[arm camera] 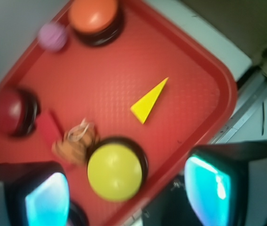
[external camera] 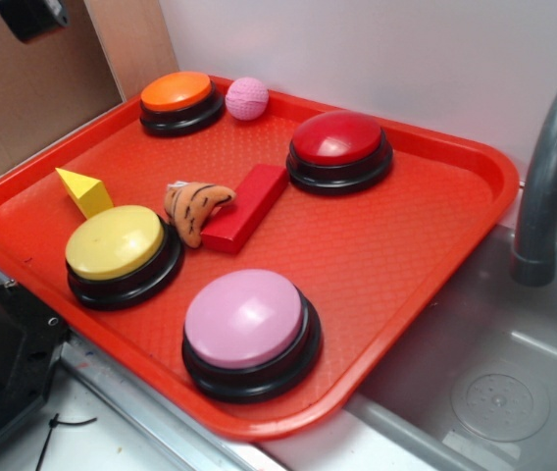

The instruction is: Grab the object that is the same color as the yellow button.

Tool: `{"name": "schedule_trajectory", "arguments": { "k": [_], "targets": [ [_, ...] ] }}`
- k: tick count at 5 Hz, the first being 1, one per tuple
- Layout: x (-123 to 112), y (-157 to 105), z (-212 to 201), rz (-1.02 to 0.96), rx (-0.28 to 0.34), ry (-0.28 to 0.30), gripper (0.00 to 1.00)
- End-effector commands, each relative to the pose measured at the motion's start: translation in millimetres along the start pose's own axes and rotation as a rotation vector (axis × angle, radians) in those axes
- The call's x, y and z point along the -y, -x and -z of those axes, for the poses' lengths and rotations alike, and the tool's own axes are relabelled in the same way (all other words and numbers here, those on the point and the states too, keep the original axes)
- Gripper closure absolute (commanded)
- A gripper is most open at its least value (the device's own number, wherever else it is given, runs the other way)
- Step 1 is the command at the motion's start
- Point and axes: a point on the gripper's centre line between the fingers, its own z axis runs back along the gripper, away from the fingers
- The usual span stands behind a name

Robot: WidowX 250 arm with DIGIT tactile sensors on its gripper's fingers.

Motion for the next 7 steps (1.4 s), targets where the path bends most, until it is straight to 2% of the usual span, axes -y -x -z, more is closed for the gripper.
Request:
{"name": "schedule_trajectory", "arguments": {
  "k": [1, 2, 4, 6, 7],
  "targets": [
    [-15, -36, 43, -0.250, 0.105, -0.053, 0.00],
    [-17, -42, 67, -0.322, 0.102, -0.070, 0.00],
    [-24, -29, 120, -0.327, 0.096, -0.181, 0.00],
    [-27, -20, 149, -0.324, 0.114, -0.245, 0.00],
    [-26, -19, 151, -0.324, 0.132, -0.262, 1.00]
  ]
}}
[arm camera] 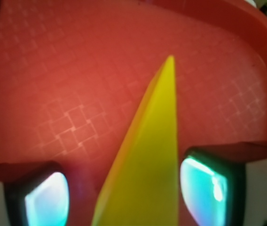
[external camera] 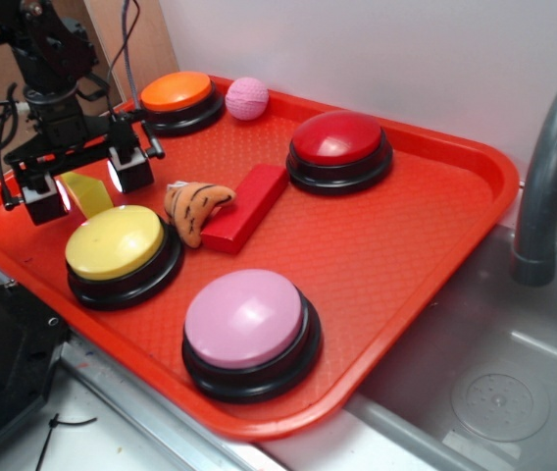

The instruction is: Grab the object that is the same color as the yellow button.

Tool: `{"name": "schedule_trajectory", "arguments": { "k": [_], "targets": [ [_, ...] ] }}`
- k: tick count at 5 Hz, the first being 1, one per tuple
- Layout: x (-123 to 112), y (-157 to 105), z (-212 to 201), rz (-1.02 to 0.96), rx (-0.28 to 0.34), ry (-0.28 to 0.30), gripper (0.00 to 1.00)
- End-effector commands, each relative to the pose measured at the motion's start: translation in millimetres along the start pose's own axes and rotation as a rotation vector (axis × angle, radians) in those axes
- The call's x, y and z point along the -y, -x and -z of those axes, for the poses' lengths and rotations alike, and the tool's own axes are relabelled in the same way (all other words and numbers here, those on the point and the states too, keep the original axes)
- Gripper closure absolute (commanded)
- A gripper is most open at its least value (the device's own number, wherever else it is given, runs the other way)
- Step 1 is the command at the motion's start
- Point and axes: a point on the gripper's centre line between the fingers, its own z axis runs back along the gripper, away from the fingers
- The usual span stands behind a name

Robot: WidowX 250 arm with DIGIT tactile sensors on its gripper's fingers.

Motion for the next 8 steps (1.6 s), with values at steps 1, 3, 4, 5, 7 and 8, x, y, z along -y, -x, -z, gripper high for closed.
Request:
{"name": "schedule_trajectory", "arguments": {
  "k": [1, 3, 4, 5, 7, 8],
  "targets": [
    [-5, -1, -13, -0.008, 0.034, 0.028, 1.00],
    [1, -22, -88, 0.301, 0.008, 0.108, 1.00],
    [19, -17, -133, 0.537, -0.054, 0.211, 1.00],
    [30, 5, -173, 0.786, 0.001, 0.249, 1.00],
    [43, 27, -204, 1.146, -0.013, 0.333, 1.00],
    [47, 23, -199, 1.094, -0.037, 0.305, 1.00]
  ]
}}
